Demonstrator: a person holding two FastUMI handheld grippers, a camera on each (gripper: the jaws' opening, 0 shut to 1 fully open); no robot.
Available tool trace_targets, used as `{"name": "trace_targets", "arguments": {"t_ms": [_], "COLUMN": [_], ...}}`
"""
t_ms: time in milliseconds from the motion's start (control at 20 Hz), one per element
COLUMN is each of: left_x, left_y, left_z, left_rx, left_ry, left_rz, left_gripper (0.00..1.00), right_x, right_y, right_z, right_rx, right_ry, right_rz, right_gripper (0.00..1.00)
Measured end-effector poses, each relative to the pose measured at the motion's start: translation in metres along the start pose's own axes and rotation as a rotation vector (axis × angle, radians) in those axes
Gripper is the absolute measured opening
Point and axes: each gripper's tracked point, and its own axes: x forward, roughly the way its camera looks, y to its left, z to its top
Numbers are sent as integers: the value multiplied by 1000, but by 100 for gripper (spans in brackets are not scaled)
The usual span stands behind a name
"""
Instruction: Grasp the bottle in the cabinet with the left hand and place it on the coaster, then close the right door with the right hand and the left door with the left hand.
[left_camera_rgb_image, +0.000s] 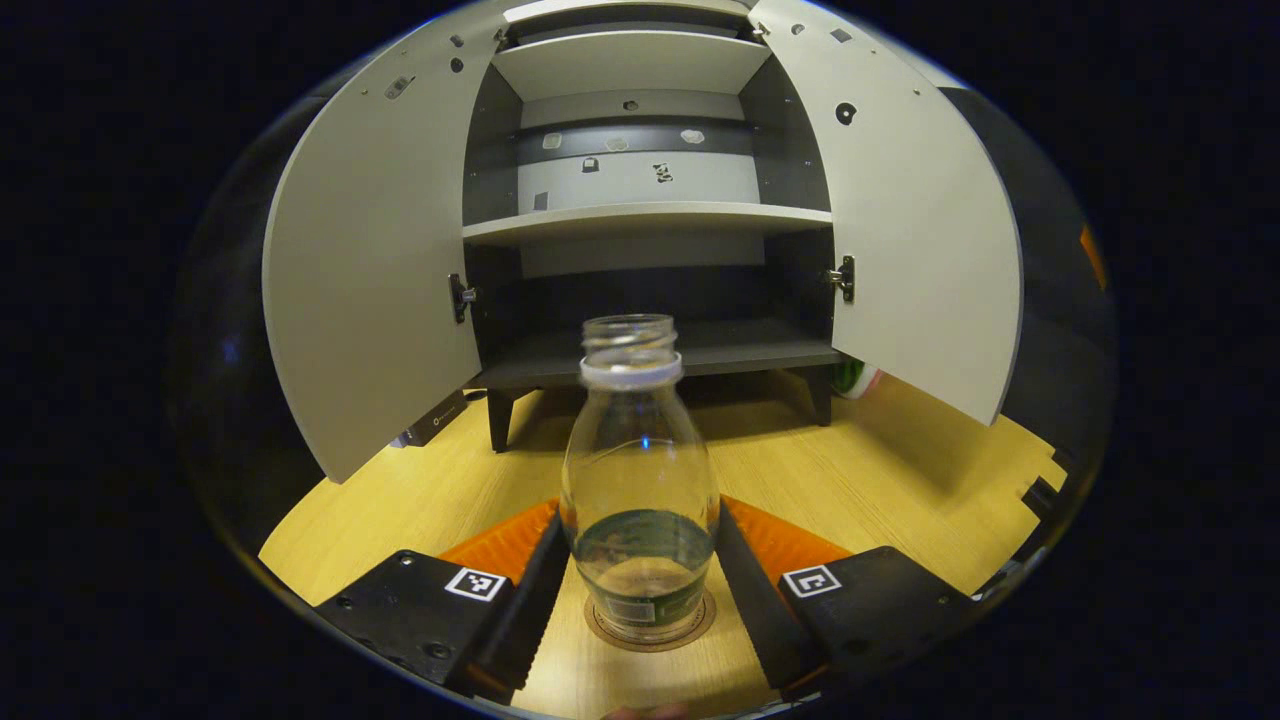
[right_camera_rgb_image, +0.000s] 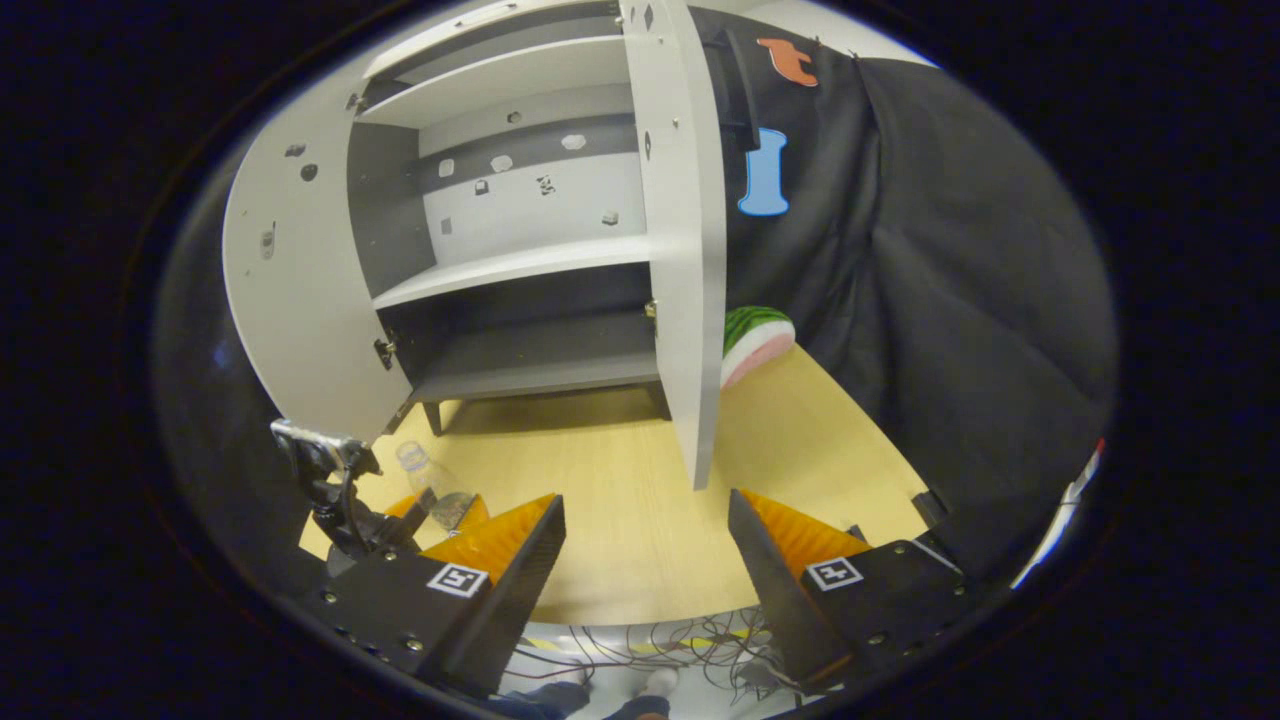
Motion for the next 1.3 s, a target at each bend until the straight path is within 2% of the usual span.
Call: {"name": "trace_targets", "arguments": {"t_ms": [350, 400, 450, 500, 550, 600, 700, 750, 850, 900, 950, 1150, 1200, 1300], "left_x": [-5, -6, -8, -9, -12, -14, -21, -26, -38, -42, -47, -63, -67, -75], "left_y": [-1, 0, 1, 2, 5, 5, 3, 2, 2, 2, 3, 3, 6, 11], "left_z": [21, 25, 30, 35, 42, 50, 68, 81, 114, 128, 142, 195, 204, 220], "left_rx": [20, 31, 38, 43, 44, 41, 39, 38, 44, 50, 52, 10, 8, 4], "left_ry": [-42, -49, -55, -60, -69, -78, -97, -113, -170, -192, -210, -255, -260, -272], "left_rz": [-9, -7, -3, 1, 8, 6, 0, -5, -4, 0, 5, 2, 8, 13], "left_gripper": [88, 88, 88, 88, 88, 89, 89, 89, 89, 89, 89, 89, 89, 89], "right_x": [1, 1, 1, 1, 1, 1, -1, -3, -11, -15, -19, -24, -21, -17], "right_y": [3, 3, 3, 4, 4, 2, -1, -4, -13, -19, -27, -67, -76, -87], "right_z": [5, 6, 8, 11, 16, 21, 41, 54, 83, 98, 115, 171, 181, 203], "right_rx": [1, 2, 4, 6, 8, 10, 19, 21, 17, 18, 19, 43, 49, 65], "right_ry": [-2, -4, -7, -13, -24, -36, -77, -104, -171, -209, -242, -342, -357, -382], "right_rz": [27, 32, 37, 44, 49, 53, 60, 63, 64, 68, 65, 50, 53, 68], "right_gripper": [100, 96, 100, 96, 100, 96, 96, 100, 100, 96, 100, 100, 95, 98]}}
